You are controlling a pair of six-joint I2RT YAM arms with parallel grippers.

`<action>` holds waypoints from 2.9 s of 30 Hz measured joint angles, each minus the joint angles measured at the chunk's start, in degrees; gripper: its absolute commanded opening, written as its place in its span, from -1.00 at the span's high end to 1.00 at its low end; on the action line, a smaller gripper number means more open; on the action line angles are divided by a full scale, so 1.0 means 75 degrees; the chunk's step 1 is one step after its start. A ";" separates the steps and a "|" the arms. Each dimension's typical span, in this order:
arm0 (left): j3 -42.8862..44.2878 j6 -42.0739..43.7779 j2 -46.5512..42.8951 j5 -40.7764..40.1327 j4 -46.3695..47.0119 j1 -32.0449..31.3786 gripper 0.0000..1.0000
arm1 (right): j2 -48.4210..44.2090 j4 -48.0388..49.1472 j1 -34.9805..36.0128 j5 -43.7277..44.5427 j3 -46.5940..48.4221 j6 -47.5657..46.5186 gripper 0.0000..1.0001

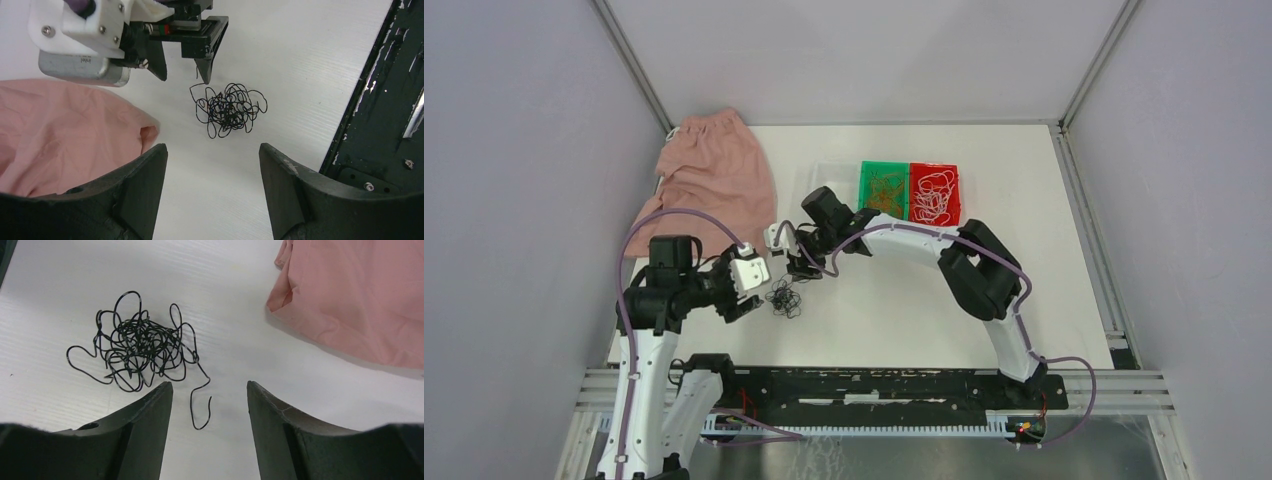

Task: Untangle the cables
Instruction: Untie the cable.

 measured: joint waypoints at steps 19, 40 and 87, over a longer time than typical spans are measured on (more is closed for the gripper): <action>0.0000 0.0137 -0.0003 0.0131 0.0003 0.0000 -0.53 | 0.1046 0.0460 0.0152 -0.0020 0.0743 0.0160 0.68; -0.0012 -0.0694 -0.0906 0.0411 0.0988 0.0000 -0.48 | -0.1489 0.2060 -0.0017 0.0315 -0.1338 0.2174 0.99; -0.0119 -0.5968 -0.0644 0.3911 0.4296 0.0000 0.94 | -0.4677 0.4779 0.0644 0.0437 -0.1880 0.5791 -0.20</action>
